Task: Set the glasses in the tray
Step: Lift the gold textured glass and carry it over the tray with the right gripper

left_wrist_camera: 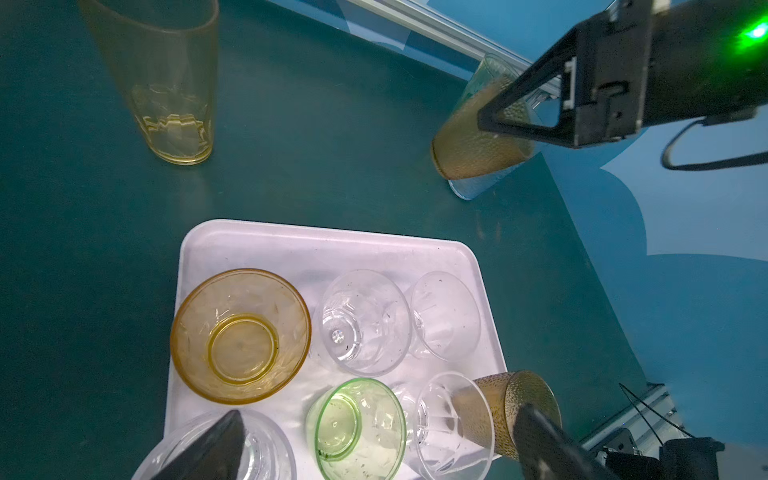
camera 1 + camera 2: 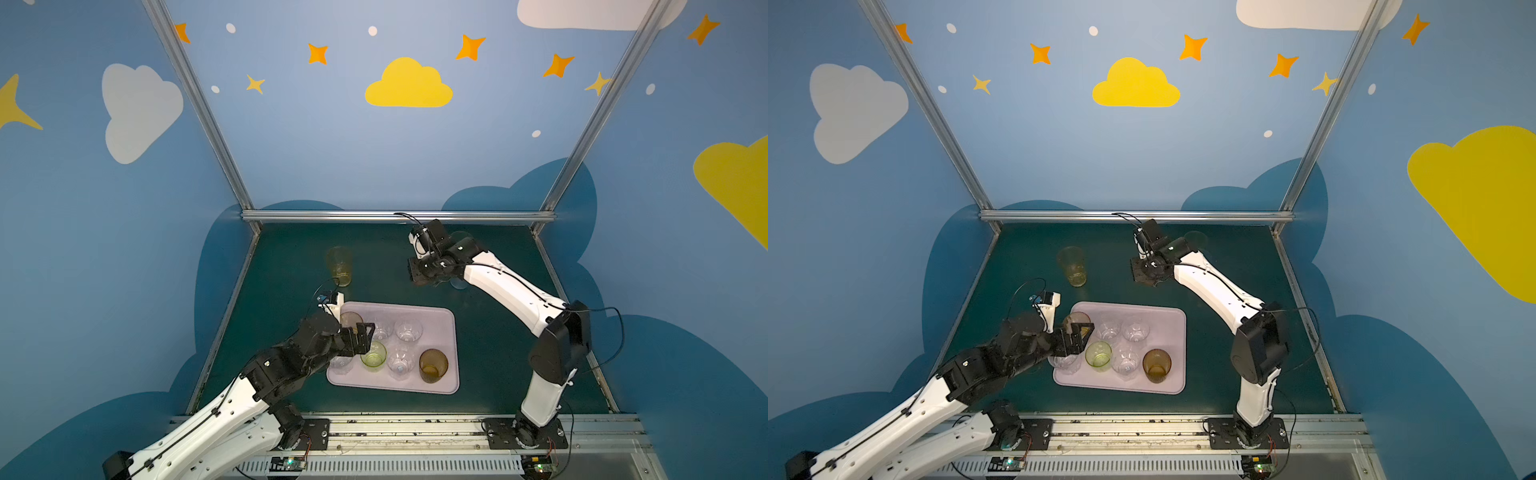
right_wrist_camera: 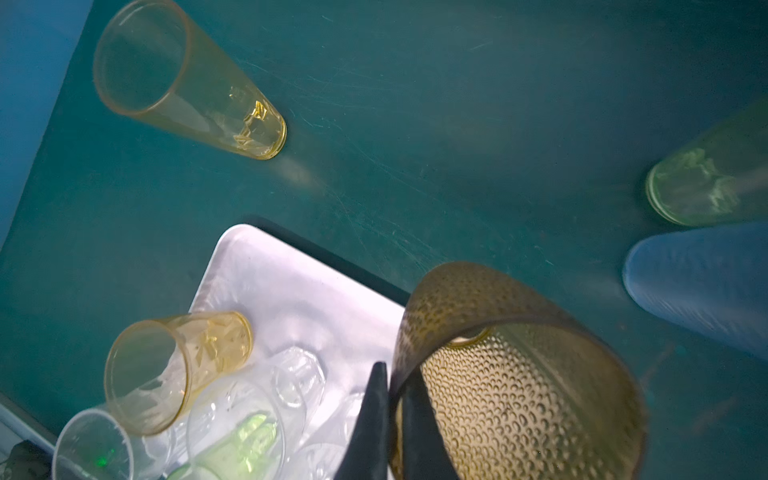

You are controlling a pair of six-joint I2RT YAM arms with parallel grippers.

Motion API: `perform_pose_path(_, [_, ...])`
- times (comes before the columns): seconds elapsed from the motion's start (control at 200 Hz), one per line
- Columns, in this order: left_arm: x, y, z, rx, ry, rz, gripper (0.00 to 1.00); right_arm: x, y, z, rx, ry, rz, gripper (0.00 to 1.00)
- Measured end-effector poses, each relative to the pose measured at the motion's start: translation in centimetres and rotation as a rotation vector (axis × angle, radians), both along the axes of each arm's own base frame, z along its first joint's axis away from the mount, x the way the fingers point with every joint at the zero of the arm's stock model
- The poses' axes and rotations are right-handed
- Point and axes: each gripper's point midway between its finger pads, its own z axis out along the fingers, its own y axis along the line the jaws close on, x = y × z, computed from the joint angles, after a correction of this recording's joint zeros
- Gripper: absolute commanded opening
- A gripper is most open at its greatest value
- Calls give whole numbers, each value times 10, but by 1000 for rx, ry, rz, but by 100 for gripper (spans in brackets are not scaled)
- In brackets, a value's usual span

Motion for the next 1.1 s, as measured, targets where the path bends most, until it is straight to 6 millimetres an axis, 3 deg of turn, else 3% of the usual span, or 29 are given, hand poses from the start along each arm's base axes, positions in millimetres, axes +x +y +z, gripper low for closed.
perform_pose_path(0.36, [0,16,4,27,-28,54,100,-40,-42,4,20,-17,-73,0])
perform_pose_path(0.711, [1,21,-1,51,-18,79,100,-68,-79,13,40,-69,-149,0])
perform_pose_path(1.096, [6,14,-7,52,13,85,100,-99,-108,-27,0,-5,-189,0])
